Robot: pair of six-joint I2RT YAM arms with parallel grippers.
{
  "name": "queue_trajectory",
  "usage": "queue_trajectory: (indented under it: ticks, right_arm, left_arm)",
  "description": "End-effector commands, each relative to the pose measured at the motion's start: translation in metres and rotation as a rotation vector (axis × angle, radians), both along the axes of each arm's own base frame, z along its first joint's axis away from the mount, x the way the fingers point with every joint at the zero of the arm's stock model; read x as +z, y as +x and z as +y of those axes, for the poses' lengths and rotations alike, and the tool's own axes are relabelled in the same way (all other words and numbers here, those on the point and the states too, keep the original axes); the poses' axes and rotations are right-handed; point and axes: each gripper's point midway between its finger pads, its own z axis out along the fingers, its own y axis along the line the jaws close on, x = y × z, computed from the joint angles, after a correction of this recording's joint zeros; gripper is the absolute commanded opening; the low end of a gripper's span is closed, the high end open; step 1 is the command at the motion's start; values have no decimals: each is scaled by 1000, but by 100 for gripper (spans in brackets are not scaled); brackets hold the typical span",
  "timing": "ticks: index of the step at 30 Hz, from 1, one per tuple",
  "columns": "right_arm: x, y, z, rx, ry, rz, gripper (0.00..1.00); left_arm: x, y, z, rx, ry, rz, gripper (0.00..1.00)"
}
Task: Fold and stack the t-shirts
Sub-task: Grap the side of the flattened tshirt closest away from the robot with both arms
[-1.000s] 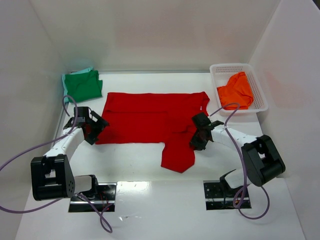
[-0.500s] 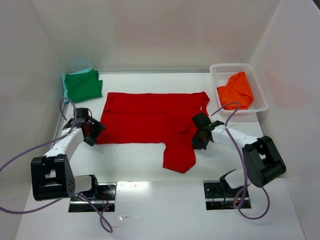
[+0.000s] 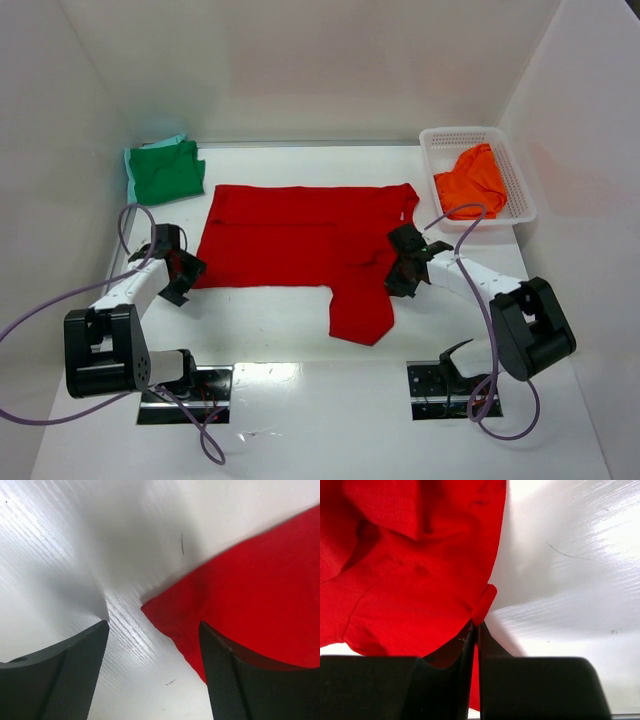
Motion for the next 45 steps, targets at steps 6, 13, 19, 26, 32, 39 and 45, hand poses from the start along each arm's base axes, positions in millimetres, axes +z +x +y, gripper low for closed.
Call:
queue_trajectory:
  ticks: [6, 13, 19, 26, 32, 39, 45]
  right_arm:
    - [16, 13, 1, 5, 8, -63, 8]
    - [19, 14, 1, 4, 12, -71, 8]
    - [19, 13, 3, 8, 20, -68, 8]
    - [42, 25, 5, 19, 27, -132, 0]
    - [74, 38, 3, -3, 38, -221, 0]
    - [110, 58, -24, -72, 44, -328, 0]
    - [133, 79, -36, -93, 24, -407, 0]
  left_arm:
    - [-5, 3, 6, 27, 17, -1, 61]
    - [-15, 3, 8, 30, 23, 23, 40]
    - [-20, 8, 7, 23, 10, 51, 0]
    - [31, 40, 12, -51, 57, -107, 0]
    - [88, 70, 12, -140, 95, -264, 0]
    - [104, 79, 7, -168, 111, -308, 0]
    - [126, 99, 9, -177, 139, -372, 0]
